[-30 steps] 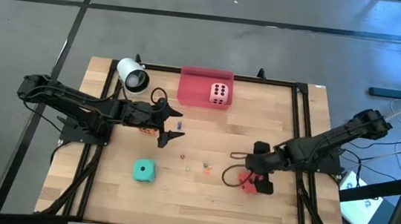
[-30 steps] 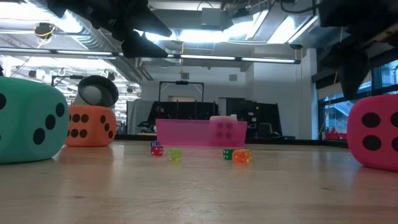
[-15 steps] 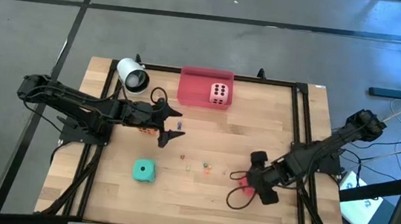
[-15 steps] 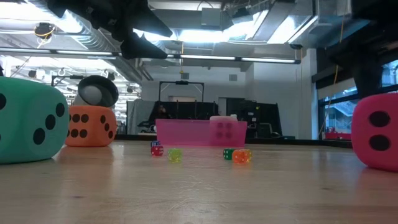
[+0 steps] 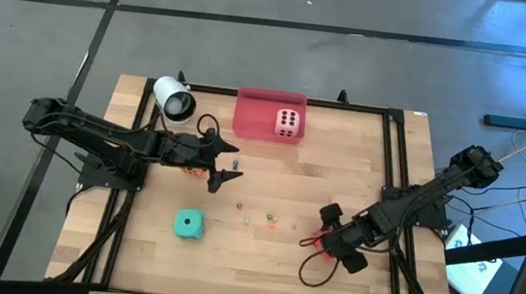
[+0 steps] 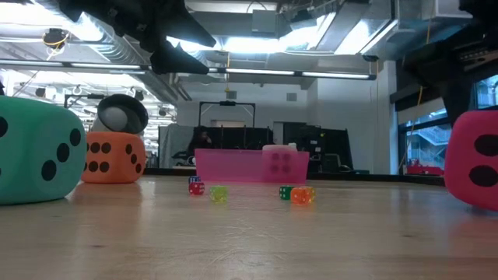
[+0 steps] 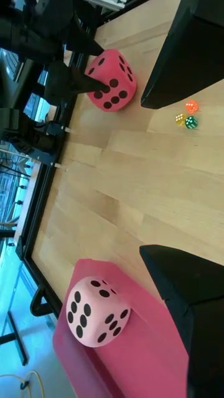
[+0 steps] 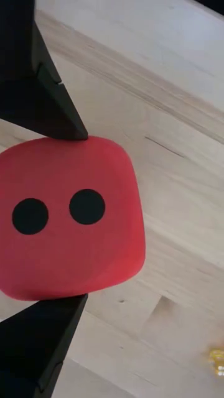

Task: Pick & Place Dice
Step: Put the big red dice into the pink bin

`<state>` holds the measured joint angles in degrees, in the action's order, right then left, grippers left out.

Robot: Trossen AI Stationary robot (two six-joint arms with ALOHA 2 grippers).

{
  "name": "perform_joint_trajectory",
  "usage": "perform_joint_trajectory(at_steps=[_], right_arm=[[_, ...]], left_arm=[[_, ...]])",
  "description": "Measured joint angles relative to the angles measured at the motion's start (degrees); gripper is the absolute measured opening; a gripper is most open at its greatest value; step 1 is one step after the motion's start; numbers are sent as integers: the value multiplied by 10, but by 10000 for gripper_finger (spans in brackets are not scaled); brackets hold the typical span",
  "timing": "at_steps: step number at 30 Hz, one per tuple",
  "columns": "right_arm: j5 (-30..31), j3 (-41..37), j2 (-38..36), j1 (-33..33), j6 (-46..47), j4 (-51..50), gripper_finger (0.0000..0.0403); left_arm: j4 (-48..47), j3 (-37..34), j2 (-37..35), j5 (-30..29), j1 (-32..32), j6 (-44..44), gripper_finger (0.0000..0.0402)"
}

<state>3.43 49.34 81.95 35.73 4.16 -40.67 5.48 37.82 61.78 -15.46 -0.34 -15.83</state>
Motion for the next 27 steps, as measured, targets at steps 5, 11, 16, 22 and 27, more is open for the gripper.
perform_joint_trajectory(at_steps=[5,11,16,22,27], right_arm=[[1,-1,0,-3,-2,2,400],[0,-3,1,-3,8,29,400],[-5,-3,2,-3,20,45,400],[-11,-3,2,-7,45,31,400],[-15,-1,2,-8,59,-13,400]], left_arm=[[-1,0,0,0,0,0,372],[-1,0,0,0,0,0,372],[-2,0,0,0,0,0,372],[-2,0,0,1,0,0,372],[-2,0,0,1,0,0,372]])
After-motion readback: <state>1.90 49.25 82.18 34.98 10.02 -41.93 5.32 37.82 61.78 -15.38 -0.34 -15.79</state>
